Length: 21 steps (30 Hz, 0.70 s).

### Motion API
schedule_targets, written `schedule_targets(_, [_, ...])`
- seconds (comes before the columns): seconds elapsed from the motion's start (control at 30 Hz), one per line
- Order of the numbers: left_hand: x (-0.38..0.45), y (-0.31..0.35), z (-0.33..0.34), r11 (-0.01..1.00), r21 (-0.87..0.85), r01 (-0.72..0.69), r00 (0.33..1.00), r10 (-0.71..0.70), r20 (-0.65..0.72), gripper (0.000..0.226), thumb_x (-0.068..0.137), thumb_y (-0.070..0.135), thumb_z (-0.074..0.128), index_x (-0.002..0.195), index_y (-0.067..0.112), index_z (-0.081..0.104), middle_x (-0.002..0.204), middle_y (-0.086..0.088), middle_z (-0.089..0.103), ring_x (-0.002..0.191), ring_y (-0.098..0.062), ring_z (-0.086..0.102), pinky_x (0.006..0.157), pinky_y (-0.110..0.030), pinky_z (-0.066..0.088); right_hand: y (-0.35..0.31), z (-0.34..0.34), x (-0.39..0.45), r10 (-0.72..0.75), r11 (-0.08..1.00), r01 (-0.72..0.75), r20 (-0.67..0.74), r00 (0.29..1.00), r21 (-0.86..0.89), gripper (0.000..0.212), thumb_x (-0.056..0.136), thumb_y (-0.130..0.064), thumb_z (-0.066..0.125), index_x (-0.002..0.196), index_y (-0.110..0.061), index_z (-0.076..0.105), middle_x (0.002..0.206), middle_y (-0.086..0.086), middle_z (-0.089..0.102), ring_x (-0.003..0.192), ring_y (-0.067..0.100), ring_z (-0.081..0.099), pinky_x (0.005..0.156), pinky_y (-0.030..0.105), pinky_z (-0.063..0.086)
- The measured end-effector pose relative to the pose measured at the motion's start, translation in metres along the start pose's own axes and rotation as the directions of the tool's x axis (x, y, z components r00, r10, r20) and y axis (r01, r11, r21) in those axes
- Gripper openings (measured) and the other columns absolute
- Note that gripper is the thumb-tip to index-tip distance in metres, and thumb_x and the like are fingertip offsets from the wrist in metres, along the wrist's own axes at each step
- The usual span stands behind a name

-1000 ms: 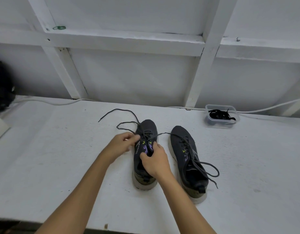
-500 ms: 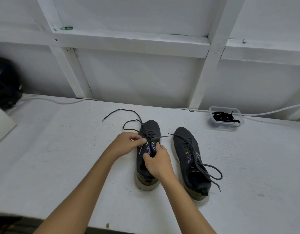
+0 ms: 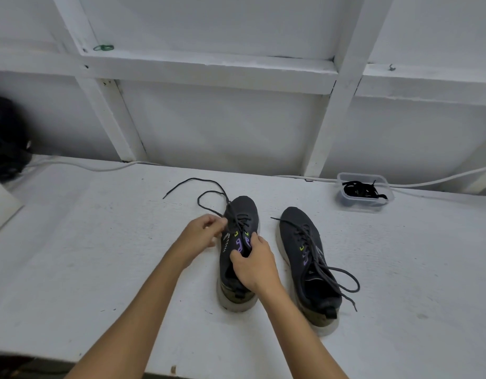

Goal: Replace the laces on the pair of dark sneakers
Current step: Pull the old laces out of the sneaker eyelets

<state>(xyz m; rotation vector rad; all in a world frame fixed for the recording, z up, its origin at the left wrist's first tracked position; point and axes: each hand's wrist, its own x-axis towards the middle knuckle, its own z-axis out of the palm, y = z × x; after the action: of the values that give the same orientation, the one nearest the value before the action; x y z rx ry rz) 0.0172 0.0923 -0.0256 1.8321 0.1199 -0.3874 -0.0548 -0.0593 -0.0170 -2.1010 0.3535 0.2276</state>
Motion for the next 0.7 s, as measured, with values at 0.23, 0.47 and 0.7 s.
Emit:
schedule_targets(0.23, [-0.005, 0.006, 0.002, 0.995, 0.053, -0.084, 0.977, 0.071, 0.203, 0.033, 0.072, 0.058, 0.078, 0.095, 0.035, 0.079, 0.098, 0.009, 0.077, 0.096, -0.004, 0.071, 0.086, -0.023, 0.055, -0.001, -0.002, 0.0, -0.01, 1.0, 0.01, 0.012, 1.0, -0.016, 0.056, 0.095, -0.031, 0.058, 0.145, -0.009, 0.045, 0.145, 0.004, 0.046, 0.13, 0.022, 0.049, 0.11, 0.038, 0.042])
schedule_targets(0.47, [0.0, 0.005, 0.008, 0.939, 0.288, -0.186, 0.982, 0.188, 0.022, 0.013, 0.095, 0.029, 0.065, 0.087, 0.025, 0.073, 0.082, 0.013, 0.076, 0.079, -0.001, 0.071, 0.073, -0.017, 0.051, -0.003, -0.004, -0.002, -0.001, 1.0, 0.001, 0.028, 1.0, -0.02, 0.048, 0.095, -0.029, 0.058, 0.139, -0.011, 0.049, 0.135, 0.0, 0.049, 0.124, 0.021, 0.051, 0.106, 0.034, 0.044])
schedule_targets(0.7, [-0.005, 0.0, -0.004, 1.0, 0.02, -0.016, 0.998, 0.018, -0.06, 0.028, 0.106, 0.034, 0.043, 0.103, 0.011, 0.058, 0.089, 0.004, 0.078, 0.086, -0.009, 0.074, 0.088, -0.034, 0.055, -0.002, -0.004, -0.003, 0.002, 1.0, -0.002, 0.023, 1.0, 0.003, 0.024, 0.093, -0.028, 0.06, 0.113, -0.014, 0.056, 0.118, -0.002, 0.053, 0.111, 0.021, 0.054, 0.095, 0.032, 0.045])
